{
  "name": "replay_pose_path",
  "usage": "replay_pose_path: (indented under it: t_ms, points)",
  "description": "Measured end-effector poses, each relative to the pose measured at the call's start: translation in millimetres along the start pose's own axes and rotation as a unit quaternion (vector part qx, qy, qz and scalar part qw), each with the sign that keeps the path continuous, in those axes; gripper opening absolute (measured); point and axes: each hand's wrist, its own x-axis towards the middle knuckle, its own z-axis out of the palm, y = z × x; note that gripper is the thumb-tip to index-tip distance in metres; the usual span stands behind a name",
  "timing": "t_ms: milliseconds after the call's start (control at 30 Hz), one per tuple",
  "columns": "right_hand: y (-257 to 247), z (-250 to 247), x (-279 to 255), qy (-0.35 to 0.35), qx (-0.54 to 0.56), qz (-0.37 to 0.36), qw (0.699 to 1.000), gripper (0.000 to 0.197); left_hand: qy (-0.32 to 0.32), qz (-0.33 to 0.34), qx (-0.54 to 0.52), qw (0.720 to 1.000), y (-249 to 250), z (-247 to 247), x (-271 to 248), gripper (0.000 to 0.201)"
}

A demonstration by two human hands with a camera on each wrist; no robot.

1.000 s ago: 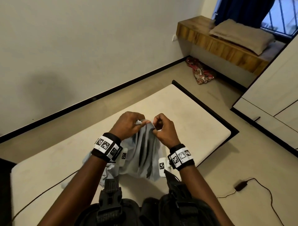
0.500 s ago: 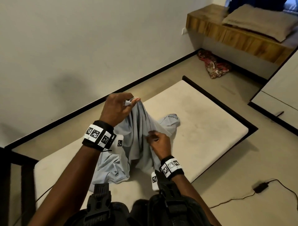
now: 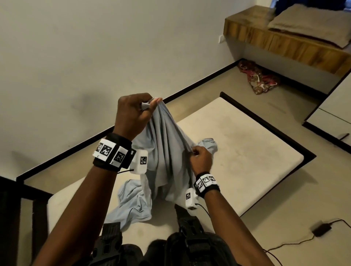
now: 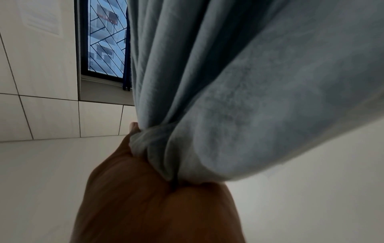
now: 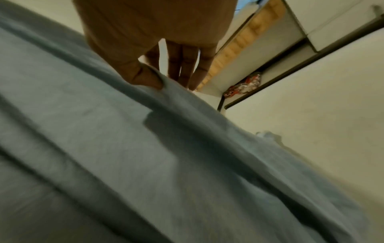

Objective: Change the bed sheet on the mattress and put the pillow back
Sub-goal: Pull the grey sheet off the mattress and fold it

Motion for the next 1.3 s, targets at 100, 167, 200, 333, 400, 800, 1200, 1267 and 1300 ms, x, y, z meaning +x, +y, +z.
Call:
replay_pose_path:
  t_ms: [100, 167, 200, 333, 400, 800, 1200, 1267, 1300]
  points:
    - [15, -10, 16, 0.041, -0.015, 0.064, 0.997, 0.012, 0.017, -0.014, 0.008, 1.000, -6, -7, 7, 0.048]
    - [28, -16, 27, 0.045, -0.018, 0.106, 0.993, 0.015, 0.030, -0.010, 0.003, 1.000, -7, -11, 14, 0.045]
    - [34, -19, 33, 0.047, -0.009, 0.124, 0.991, 0.013, 0.037, -0.014, -0.002, 0.999, -7, -13, 16, 0.043]
    - [63, -28, 52, 0.047, 0.032, 0.182, 0.982, 0.011, 0.074, -0.051, -0.005, 0.996, -18, -27, 31, 0.047]
    - [75, -31, 56, 0.039, 0.020, 0.193, 0.980, 0.010, 0.094, -0.054, 0.001, 0.994, -26, -37, 37, 0.054]
    - [84, -86, 59, 0.031, 0.292, 0.192, 0.937, 0.040, 0.194, -0.149, 0.040, 0.969, -93, -64, 36, 0.063]
    - [123, -96, -9, -0.390, -0.258, 0.188, 0.863, 0.071, 0.209, -0.167, 0.028, 0.963, -102, -47, 30, 0.055]
    - [135, -93, -23, -0.388, -0.368, 0.159, 0.830, 0.059, 0.202, -0.163, 0.022, 0.966, -101, -41, 27, 0.054]
    - [141, -91, -27, -0.381, -0.411, 0.149, 0.815, 0.053, 0.200, -0.163, 0.018, 0.966, -100, -37, 25, 0.054]
